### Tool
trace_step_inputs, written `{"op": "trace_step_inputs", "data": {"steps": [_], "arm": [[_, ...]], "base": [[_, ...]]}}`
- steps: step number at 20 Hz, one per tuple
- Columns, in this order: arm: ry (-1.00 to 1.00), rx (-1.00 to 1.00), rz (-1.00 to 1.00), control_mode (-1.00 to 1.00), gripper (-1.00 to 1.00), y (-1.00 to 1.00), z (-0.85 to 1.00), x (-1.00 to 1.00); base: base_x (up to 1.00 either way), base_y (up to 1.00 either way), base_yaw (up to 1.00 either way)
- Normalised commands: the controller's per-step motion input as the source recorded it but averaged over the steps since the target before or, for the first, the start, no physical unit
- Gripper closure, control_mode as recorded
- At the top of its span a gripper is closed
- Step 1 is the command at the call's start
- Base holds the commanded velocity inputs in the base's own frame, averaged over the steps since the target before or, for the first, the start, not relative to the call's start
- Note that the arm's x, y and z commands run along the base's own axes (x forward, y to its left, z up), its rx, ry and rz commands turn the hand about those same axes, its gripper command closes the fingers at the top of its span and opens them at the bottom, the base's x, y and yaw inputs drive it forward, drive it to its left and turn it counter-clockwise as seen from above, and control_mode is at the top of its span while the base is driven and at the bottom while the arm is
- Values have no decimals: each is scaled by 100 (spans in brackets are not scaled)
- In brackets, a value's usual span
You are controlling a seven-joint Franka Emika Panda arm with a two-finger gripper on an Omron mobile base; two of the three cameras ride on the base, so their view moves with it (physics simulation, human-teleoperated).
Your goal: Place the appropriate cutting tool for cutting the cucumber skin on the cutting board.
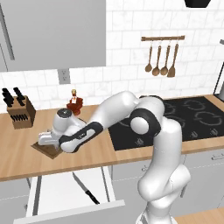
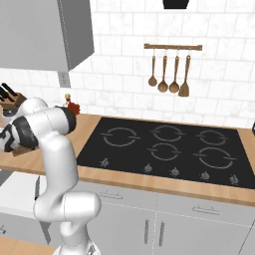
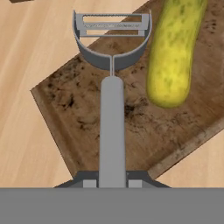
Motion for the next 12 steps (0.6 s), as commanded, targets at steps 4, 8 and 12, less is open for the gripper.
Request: {"op": "trace_step_inputs", "data": {"steps": [4, 8, 12], "arm": [[0, 0, 0, -100, 100, 0, -32, 3], [0, 0, 0, -100, 100, 0, 0, 0], [0, 0, 0, -100, 100, 0, 0, 4]], "base": [[0, 0, 0], [0, 0, 0], [0, 0, 0]]}}
